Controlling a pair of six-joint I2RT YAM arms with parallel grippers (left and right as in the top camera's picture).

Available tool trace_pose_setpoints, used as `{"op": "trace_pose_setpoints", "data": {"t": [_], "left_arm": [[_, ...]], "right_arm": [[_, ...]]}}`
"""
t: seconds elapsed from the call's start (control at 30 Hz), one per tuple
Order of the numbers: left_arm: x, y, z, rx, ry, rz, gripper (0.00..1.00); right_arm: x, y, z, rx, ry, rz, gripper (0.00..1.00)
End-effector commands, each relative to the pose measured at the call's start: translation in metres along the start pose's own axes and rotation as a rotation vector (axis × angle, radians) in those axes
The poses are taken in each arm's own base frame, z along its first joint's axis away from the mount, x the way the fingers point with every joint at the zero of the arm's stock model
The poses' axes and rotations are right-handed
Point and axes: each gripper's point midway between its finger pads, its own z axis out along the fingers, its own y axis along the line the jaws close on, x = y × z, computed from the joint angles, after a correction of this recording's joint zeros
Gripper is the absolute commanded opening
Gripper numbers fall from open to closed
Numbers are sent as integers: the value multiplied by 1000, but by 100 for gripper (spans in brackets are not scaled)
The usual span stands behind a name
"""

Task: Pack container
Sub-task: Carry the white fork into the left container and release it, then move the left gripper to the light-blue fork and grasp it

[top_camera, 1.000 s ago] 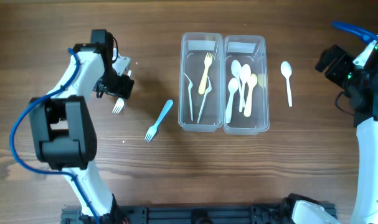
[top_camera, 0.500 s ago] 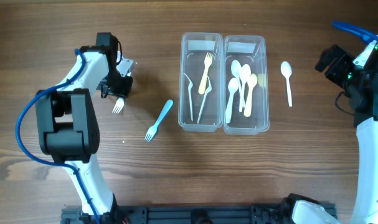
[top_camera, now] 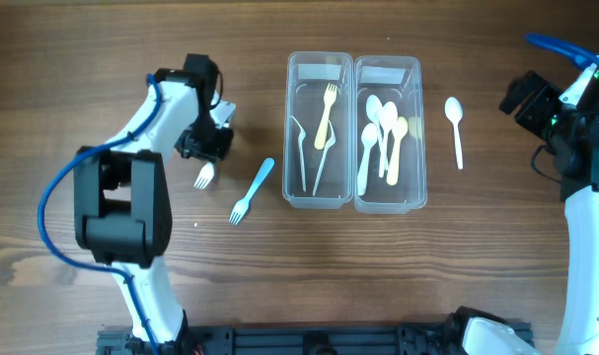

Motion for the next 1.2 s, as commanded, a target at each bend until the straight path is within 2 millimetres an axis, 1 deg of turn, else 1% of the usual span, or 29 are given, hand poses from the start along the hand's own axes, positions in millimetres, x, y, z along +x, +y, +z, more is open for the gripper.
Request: {"op": "trace_pose_setpoints", "data": {"t": [0.0,0.07,0.1,0.17,0.2,0.23,0.27,0.33,0.37,0.4,0.43,0.47,0.5,0.53,0.57,0.6,0.63,0.7,0.73,0.8,0.83,0.87,0.9,0.93,0.97,1.03,1.1,1.13,1.17], "left_arm": [[-27,-27,-88,23,-221,-104,4],[-35,-64,-127,156,-336,-135,4],[-39,-89,-151,249,-407,-128,4],[-44,-116,-174,313,-482,-109,4],[-46,-128,-181,325,-509,-89,4],[-49,-145,-184,341,-525,-71,4],[-50,-158,-181,338,-520,-73,4],[-52,-167,-166,288,-492,-118,4],[-53,-173,-154,262,-469,-148,4],[-57,-182,-140,253,-443,-155,5],[-62,-196,-122,253,-418,-140,6],[-66,-203,-111,252,-407,-127,8],[-68,-209,-103,252,-399,-116,11],[-71,-214,-94,250,-392,-107,17],[-75,-218,-85,251,-387,-103,30],[-77,-218,-85,252,-392,-103,37],[-77,-217,-87,253,-396,-106,40],[-78,-212,-101,261,-417,-114,47],[-77,-206,-117,266,-438,-122,50],[-72,-194,-141,262,-467,-129,55],[-67,-183,-158,251,-491,-126,58],[-62,-175,-166,235,-505,-104,59],[-56,-160,-174,190,-516,-88,61],[-52,-145,-176,142,-517,-92,63],[-46,-125,-176,73,-505,-102,67],[-37,-102,-169,5,-456,-70,71],[-28,-86,-153,-33,-385,9,72],[-25,-81,-144,-48,-355,56,72],[-21,-76,-131,-62,-316,120,69]], "right_arm": [[-1,-3,1,13,-2,16,100],[-1,-3,1,13,-2,16,100],[-1,-3,1,13,-2,16,100],[-1,-3,1,13,-2,16,100],[-1,-3,1,13,-2,16,100],[-1,-3,1,13,-2,16,100],[-1,-3,1,13,-2,16,100],[-1,-3,1,13,-2,16,100],[-1,-3,1,13,-2,16,100],[-1,-3,1,13,-2,16,100],[-1,-3,1,13,-2,16,100],[-1,-3,1,13,-2,16,100],[-1,-3,1,13,-2,16,100],[-1,-3,1,13,-2,16,100],[-1,-3,1,13,-2,16,100],[-1,-3,1,13,-2,16,100],[-1,-3,1,13,-2,16,100],[-1,-3,1,13,-2,16,100],[-1,-3,1,13,-2,16,100],[-1,-3,1,13,-2,16,100],[-1,-3,1,13,-2,16,100],[-1,-3,1,13,-2,16,100],[-1,-3,1,13,-2,16,100],[-1,-3,1,13,-2,16,100],[-1,-3,1,13,-2,16,100],[-1,-3,1,13,-2,16,100],[-1,-3,1,13,-2,16,100],[-1,-3,1,13,-2,16,100],[-1,-3,1,13,-2,16,100]]}}
